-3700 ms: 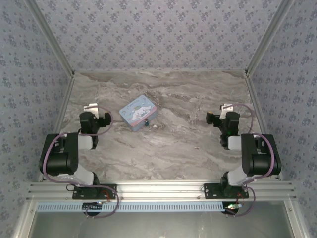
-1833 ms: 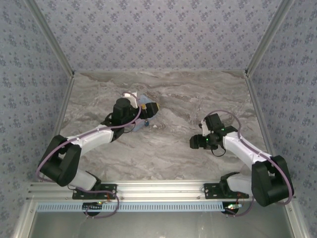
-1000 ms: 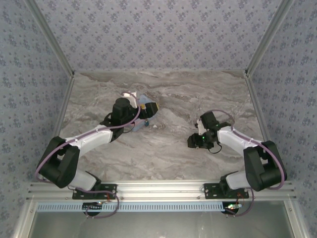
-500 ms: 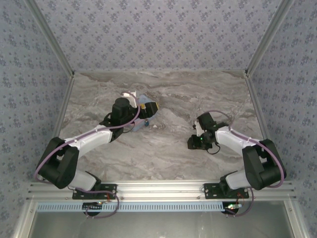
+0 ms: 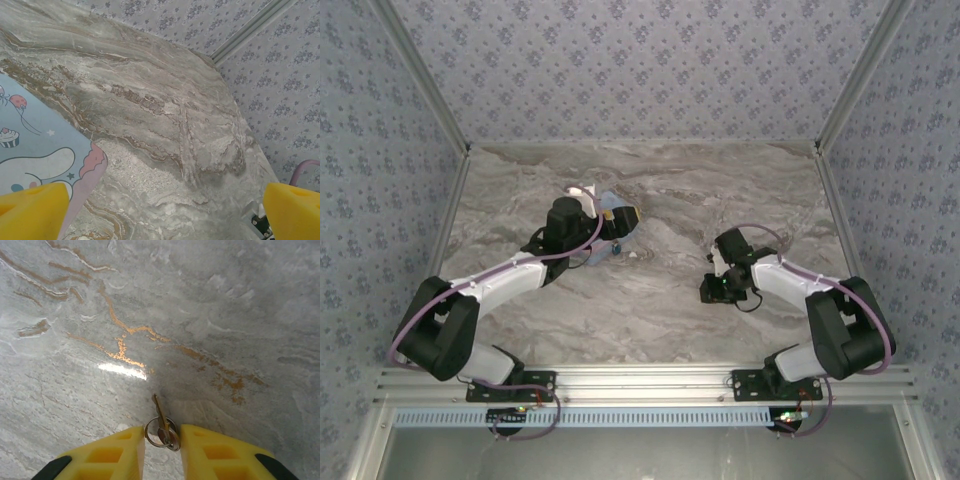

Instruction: Unlock a padlock with a key

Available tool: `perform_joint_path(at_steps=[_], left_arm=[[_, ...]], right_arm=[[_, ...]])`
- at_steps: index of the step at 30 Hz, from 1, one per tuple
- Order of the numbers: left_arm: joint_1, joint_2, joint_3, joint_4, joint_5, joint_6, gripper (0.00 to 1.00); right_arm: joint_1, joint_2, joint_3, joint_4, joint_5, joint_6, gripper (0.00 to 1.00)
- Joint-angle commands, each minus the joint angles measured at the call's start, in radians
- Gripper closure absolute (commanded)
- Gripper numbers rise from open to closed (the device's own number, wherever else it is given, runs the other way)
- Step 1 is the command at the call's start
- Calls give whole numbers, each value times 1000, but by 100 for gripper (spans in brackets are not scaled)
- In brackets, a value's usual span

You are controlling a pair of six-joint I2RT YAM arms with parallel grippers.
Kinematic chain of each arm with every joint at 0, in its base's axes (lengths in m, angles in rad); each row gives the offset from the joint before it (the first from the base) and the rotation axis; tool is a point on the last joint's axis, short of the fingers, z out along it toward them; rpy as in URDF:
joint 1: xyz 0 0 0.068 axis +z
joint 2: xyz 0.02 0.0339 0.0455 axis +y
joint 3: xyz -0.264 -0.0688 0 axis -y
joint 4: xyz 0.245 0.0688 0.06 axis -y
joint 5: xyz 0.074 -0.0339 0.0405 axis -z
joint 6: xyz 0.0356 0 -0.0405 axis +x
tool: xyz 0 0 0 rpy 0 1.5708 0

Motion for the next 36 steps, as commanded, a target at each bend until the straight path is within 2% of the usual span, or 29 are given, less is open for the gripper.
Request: perform_joint_path(at_steps=[1,10,18,21,26,31,36], left_arm=[[-8,-26,35,-2,-15,21,1],[-8,-36,31,-11,-18,26,1],[-7,-75,28,-4,17,56,1],[-7,-96,24,47,111,85,6],[-11,-101,81,120,396,114,25],[-49,-95,152,118,558,158,28],[-101,-61,224,74,660,199,33]], right_arm=[[17,25,4,-15,12,10,75],[28,5,3,-13,28,12,97],[34,-123,21,12,42,-42,100],[36,-224,41,44,17,-97,100],[37,-415,69,161,-82,-174,100],[38,-535,103,285,-216,-197,100],[79,-543,161,305,-282,-208,100]])
